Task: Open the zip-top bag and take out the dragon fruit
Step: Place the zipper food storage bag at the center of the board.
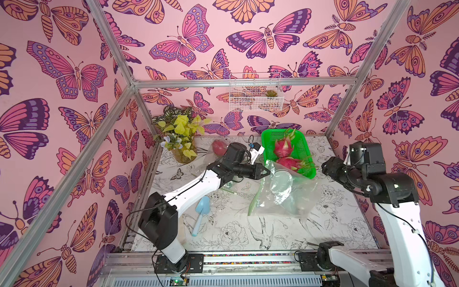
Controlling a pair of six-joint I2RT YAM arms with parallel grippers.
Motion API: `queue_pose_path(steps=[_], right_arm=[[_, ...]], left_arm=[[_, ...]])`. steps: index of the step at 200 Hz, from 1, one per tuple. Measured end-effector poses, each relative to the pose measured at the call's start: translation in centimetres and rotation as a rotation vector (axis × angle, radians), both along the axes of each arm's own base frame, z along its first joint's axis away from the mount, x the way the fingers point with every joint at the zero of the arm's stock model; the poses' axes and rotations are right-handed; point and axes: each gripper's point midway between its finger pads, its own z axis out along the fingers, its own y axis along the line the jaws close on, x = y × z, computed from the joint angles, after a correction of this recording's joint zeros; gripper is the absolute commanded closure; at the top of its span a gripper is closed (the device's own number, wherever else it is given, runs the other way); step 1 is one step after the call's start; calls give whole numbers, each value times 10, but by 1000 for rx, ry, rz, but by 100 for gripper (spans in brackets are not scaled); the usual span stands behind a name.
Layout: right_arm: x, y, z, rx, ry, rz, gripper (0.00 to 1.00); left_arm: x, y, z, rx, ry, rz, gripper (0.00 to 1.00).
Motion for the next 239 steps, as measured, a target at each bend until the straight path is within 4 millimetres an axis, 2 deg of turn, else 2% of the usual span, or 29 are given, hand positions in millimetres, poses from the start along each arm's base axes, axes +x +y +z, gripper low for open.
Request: queue_pose_path(steps=[34,65,90,107,117,144,185,214,239], right_arm=[[5,0,0,-7,11,-3,36],[9,3,-4,5,28,11,36],[9,6,-4,18,30,23,36],[9,8,-4,24,31,29,36],[9,9,-4,29,30,34,36],[10,11,-4,37,28,41,36],[10,13,-6,45,32,46,36],[13,15,-8,55,38,54,36],[18,17,-10,60,39,60,36]], left_arm=[[5,-44,-29,-7,107,66,100],[-9,-90,-52,2,156,87,100],[-22,-111,-65,22,158,117,100],[-23,-118,-69,31,149,147,100],[-19,-122,-71,34,138,166,96],[-8,-122,-83,58,121,223,70],[1,-118,-87,89,78,265,47],[0,-115,-91,128,50,260,39],[-8,-119,-86,149,17,225,36]])
